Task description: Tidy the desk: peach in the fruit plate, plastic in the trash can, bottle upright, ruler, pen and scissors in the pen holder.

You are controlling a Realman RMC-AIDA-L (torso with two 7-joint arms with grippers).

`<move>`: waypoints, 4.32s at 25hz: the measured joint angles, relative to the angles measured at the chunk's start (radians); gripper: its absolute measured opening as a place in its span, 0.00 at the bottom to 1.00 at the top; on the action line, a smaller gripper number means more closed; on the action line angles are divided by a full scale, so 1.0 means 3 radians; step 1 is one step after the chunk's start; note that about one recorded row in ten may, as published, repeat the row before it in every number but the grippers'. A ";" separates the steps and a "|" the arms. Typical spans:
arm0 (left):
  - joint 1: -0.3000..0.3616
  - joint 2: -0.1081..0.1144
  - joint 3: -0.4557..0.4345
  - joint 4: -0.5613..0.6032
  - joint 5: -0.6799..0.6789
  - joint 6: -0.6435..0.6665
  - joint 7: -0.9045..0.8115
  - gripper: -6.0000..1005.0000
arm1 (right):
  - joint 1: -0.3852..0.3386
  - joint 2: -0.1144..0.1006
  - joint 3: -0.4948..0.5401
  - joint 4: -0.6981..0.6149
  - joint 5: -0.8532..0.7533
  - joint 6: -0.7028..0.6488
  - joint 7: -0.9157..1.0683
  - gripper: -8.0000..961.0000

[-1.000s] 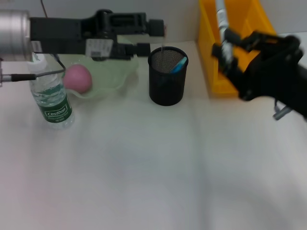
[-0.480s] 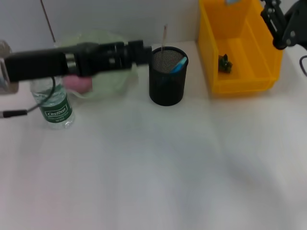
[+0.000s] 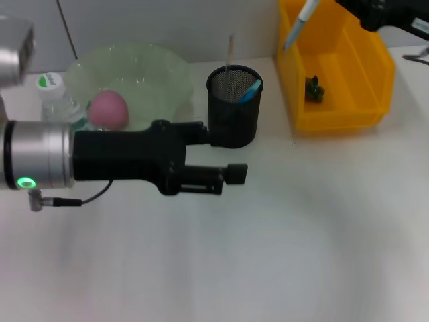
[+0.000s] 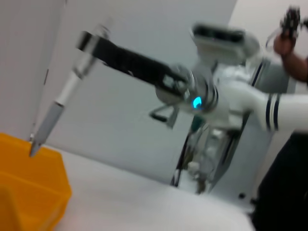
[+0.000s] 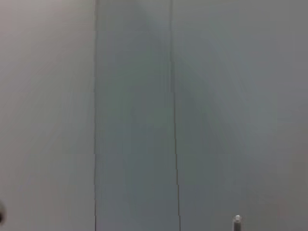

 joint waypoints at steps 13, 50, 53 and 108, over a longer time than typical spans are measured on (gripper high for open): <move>0.0154 -0.0005 0.0153 -0.0639 -0.0433 -0.0322 0.1339 0.78 | 0.0261 -0.0002 -0.0006 0.0319 -0.0123 0.0320 0.0424 0.26; 0.0221 0.0004 0.0199 -0.1036 -0.0506 -0.0493 0.1686 0.79 | 0.0676 0.0286 -0.0751 0.0757 -0.0218 0.1670 0.0168 0.29; 0.0221 0.0004 0.0199 -0.1036 -0.0506 -0.0493 0.1686 0.79 | 0.0674 0.0287 -0.0752 0.0770 -0.0209 0.1681 0.0120 0.30; 0.0269 0.0147 -0.0049 -0.1032 -0.0244 -0.0217 0.1110 0.79 | -0.0656 -0.0198 -0.0687 0.0242 -0.1113 -0.0815 0.0599 0.71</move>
